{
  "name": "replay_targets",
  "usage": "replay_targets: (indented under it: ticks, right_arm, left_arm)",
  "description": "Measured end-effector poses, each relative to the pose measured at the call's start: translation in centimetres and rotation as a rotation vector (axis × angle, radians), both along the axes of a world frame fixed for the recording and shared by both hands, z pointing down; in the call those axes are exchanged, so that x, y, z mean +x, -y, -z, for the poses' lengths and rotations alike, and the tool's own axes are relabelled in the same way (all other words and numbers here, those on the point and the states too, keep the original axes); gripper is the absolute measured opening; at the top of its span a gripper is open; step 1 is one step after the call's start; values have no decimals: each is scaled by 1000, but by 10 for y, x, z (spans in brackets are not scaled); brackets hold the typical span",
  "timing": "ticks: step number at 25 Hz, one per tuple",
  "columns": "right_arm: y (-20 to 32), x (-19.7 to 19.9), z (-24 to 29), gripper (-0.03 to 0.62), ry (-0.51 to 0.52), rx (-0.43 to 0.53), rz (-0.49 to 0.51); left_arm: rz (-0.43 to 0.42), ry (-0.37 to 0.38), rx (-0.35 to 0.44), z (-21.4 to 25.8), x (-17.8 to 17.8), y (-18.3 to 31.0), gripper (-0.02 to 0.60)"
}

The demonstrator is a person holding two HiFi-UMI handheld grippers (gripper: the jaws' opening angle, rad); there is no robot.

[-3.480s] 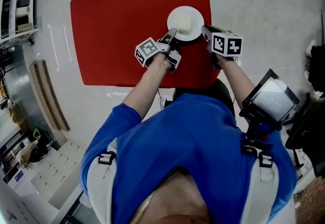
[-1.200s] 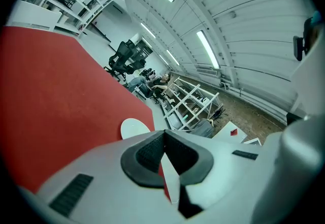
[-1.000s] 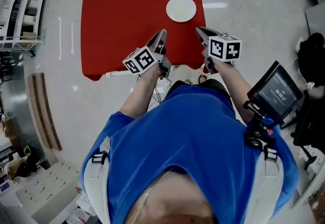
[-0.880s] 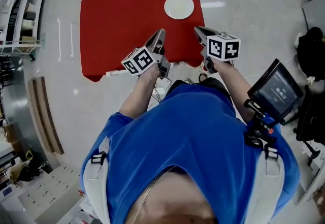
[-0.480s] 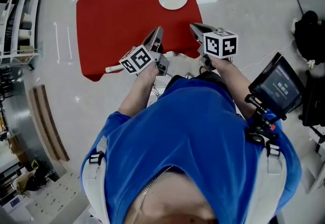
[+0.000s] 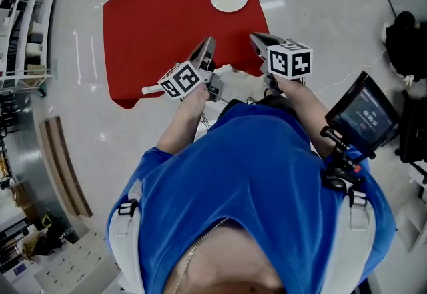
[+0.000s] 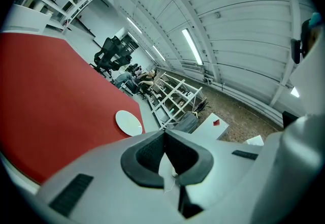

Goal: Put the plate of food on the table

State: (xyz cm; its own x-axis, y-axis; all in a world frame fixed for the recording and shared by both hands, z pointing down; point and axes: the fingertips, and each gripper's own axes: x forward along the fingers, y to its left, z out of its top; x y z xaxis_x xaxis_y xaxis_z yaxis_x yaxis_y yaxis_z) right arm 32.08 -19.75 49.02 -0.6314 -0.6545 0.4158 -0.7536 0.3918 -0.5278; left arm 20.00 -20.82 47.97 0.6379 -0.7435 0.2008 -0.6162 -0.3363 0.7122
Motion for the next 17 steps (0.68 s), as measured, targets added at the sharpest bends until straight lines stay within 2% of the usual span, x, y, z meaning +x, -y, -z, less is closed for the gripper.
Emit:
replay_targets:
  ticks: [17]
  right_arm:
    - [2,-3,4,2,-5,15,14]
  left_arm:
    - [2,-21,25,10,5,2,8]
